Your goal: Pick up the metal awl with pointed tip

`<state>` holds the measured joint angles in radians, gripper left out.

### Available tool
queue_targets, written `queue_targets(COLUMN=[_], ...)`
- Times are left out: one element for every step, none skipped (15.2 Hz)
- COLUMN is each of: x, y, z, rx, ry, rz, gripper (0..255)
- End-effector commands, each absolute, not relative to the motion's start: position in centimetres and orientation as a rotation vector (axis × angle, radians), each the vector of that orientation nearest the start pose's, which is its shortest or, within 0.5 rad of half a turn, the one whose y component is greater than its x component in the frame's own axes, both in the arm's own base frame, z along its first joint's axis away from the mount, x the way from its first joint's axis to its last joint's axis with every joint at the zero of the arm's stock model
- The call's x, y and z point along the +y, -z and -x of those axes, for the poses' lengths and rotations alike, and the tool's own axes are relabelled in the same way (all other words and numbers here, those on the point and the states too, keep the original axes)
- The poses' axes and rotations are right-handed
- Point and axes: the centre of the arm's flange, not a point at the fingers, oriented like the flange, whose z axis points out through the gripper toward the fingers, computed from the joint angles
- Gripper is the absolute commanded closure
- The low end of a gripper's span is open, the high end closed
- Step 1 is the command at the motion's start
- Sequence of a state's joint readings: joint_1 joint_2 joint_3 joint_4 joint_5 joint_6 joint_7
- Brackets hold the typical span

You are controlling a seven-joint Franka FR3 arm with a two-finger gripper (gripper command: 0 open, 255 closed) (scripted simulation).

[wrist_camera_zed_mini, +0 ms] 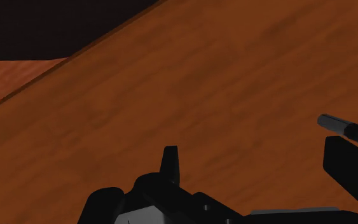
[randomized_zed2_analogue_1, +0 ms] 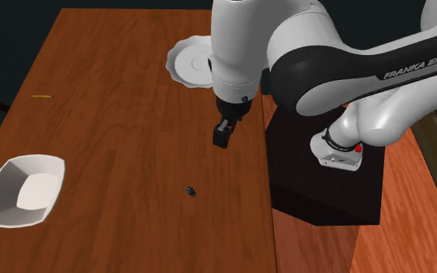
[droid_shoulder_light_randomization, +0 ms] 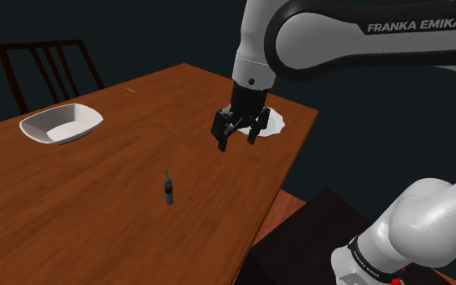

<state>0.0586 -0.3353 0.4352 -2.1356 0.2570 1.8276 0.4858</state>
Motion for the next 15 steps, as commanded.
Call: queue_targets(x=[27.8,29.0,30.1,31.2,32.4,33.5,34.7,35.8,36.9,38.1,39.2,40.4,41.1,41.1,41.1], y=[-52.3,-52.0,-51.6,-51.3,-50.9,-50.6,-50.3,-50.0,-49.6,-49.3,-49.0,-48.7,-48.5,-47.9,-47.4], z=[-40.2,-40.6,-41.1,-41.6,-42.1,-42.6,-43.1,-43.6,-44.2,-44.7,-45.2,-45.7,-46.0,-46.0,-46.0], rx=[0.136,0.143,0.150,0.157,0.164,0.171,0.177,0.184,0.191,0.198,0.204,0.211,0.215,0.215,0.215], ry=[-0.088,-0.095,-0.102,-0.109,-0.115,-0.122,-0.129,-0.136,-0.142,-0.149,-0.156,-0.162,-0.166,-0.166,-0.166], rz=[3.030,3.026,3.022,3.017,3.013,3.009,3.005,3.000,2.996,2.991,2.987,2.983,2.980,2.980,2.980], gripper=[0,0,0,0,0,0,0,0,0,0,0,0,0,0,0])
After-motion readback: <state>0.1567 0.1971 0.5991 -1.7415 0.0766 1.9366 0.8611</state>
